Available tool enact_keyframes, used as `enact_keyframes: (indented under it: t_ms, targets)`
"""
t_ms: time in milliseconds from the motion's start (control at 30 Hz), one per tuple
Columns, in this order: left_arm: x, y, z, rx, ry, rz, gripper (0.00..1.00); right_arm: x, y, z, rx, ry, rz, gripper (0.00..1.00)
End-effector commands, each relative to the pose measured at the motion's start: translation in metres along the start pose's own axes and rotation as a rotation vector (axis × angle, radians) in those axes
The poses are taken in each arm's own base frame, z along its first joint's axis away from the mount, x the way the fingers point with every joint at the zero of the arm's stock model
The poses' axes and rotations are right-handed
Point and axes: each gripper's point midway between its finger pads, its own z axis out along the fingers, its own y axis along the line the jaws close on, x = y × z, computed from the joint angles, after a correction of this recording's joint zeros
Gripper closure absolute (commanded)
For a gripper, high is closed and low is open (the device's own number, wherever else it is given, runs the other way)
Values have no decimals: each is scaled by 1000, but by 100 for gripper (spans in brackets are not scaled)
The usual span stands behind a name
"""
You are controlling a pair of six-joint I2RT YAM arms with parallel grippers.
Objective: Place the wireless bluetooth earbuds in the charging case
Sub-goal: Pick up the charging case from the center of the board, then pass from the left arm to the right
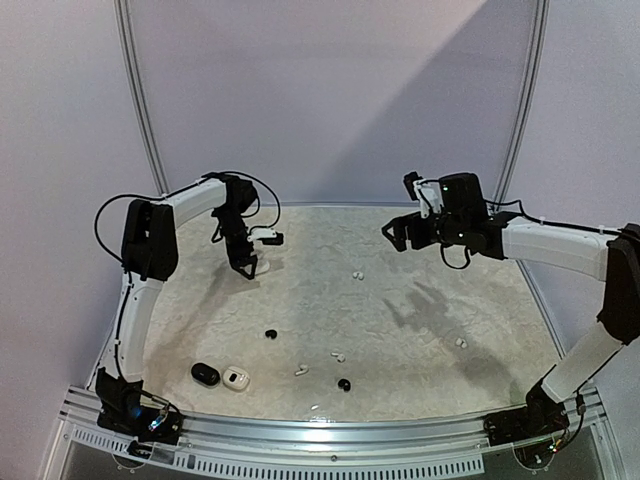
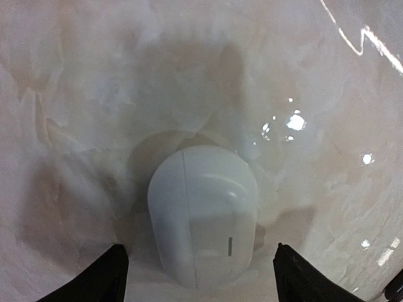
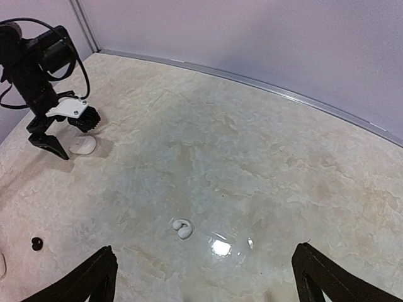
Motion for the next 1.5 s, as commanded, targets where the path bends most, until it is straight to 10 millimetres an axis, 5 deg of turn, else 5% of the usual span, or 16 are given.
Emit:
enact_keyframes:
  t_ms: [0, 267, 567, 800, 1067, 1300, 1467]
  targets:
    - [-2, -1, 17, 20, 12, 16, 23, -5, 8, 11, -3, 18, -28, 1]
    - [-11, 2, 25, 8, -24, 5, 34, -3, 9, 19, -7, 25, -24, 1]
    - [-24, -22, 9, 75, -125, 52, 76, -3, 6, 20, 7, 25, -10, 1]
    - [-52, -17, -56, -103, -268, 130, 89, -22, 12, 18, -7, 39, 56, 1]
    - [-83, -63, -168, -304, -382, 478, 91, -64, 64, 22, -203, 37, 260, 11]
    - [-122, -87, -211, -519, -432, 657, 95, -104, 127, 24, -389, -47, 345, 19]
    - [-136, -100, -210, -618, -399, 747, 95, -108, 155, 30, -466, -64, 364, 23]
